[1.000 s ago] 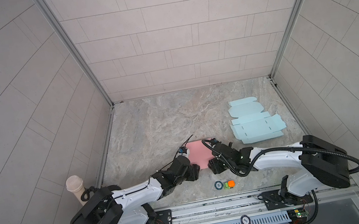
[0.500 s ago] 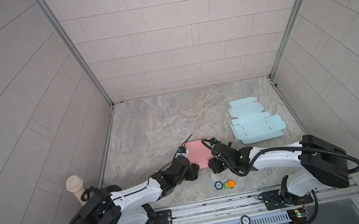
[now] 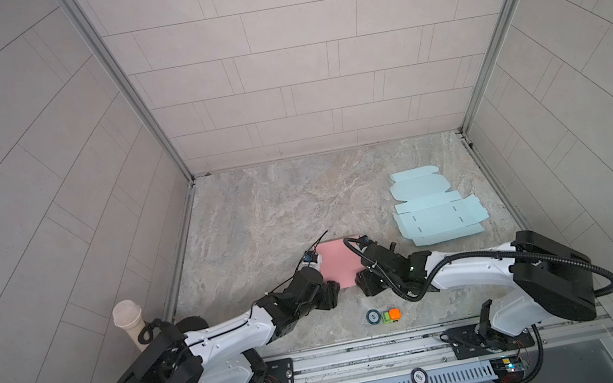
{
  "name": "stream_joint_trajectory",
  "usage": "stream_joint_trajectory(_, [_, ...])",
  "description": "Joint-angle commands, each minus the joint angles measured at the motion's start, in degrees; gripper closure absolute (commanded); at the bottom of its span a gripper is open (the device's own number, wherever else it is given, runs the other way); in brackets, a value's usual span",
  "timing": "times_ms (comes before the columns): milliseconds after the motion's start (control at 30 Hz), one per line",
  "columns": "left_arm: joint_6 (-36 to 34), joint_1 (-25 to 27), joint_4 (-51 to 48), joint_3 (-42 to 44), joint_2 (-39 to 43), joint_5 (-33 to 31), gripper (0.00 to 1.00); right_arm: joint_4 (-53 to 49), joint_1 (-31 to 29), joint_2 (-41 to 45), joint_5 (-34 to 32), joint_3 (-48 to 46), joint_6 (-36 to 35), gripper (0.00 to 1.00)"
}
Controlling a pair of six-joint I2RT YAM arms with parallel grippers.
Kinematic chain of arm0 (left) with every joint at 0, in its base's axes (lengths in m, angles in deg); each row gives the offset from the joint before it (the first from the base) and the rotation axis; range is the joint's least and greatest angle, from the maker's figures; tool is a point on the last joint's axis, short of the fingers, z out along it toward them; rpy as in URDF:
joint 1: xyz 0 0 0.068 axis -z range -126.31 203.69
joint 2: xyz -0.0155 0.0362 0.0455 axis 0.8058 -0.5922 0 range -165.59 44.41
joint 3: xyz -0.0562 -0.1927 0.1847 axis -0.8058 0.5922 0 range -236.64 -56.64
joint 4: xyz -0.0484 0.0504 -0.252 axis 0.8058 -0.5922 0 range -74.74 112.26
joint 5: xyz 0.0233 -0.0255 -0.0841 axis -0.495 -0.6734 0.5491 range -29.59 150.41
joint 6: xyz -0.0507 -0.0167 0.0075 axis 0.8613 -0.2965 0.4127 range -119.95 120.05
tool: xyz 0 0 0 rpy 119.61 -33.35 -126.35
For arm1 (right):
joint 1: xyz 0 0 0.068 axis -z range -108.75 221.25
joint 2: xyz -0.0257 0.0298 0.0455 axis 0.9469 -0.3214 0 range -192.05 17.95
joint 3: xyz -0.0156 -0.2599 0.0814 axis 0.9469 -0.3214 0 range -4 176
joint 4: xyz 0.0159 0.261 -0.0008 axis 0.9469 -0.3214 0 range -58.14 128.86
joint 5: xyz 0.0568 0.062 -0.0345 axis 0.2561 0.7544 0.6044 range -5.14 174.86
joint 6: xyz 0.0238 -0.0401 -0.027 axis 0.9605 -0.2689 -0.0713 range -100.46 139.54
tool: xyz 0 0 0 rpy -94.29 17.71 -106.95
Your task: Fold the paper box
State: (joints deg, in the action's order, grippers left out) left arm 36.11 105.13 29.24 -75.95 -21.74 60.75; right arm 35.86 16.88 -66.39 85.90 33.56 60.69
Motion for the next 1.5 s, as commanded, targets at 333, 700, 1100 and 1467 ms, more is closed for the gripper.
stream_joint_trajectory(333, [-2.5, -3.9, -1.9, 0.0, 3.6, 2.6, 0.34, -0.7, 0.1, 0.1, -0.9, 1.5, -0.1, 0.42])
stream_joint_trajectory(700, [-9.5, -12.9, -5.6, -8.4, 1.6, 3.9, 0.33, -0.6, 0.2, -0.4, -1.0, 1.6, -0.2, 0.43])
stream_joint_trajectory(1100, [-12.2, -17.1, -1.7, -17.2, -16.9, 3.8, 0.34, 0.2, 0.7, -1.3, -0.8, 2.0, -0.7, 0.43])
stream_joint_trajectory(1467, [-12.0, -17.1, 0.7, -15.2, -20.0, 4.0, 0.36, 0.1, 3.4, -4.2, -1.1, 4.0, -3.2, 0.43])
